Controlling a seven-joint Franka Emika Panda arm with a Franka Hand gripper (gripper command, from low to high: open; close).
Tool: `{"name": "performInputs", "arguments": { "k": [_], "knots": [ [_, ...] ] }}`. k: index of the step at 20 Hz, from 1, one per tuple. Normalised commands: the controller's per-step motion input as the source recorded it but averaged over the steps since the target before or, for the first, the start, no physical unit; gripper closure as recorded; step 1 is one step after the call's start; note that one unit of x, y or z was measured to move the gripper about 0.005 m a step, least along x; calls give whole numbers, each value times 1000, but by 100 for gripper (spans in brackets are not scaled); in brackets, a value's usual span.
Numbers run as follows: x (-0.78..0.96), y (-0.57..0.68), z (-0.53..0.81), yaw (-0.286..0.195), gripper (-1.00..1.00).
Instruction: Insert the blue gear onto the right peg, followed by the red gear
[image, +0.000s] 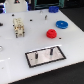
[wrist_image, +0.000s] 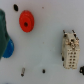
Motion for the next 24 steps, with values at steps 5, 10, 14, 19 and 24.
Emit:
{"name": "performInputs", "arguments": {
  "k": [5, 10, 14, 19, 24],
  "knots": [
    [-650, 628, -79, 0, -100],
    [-561, 702, -31, 0, -100],
    [-499, 756, -80, 0, -100],
    [-415, 750, -216, 0, -100],
    [-338, 669, -365, 0, -100]
  ]
}}
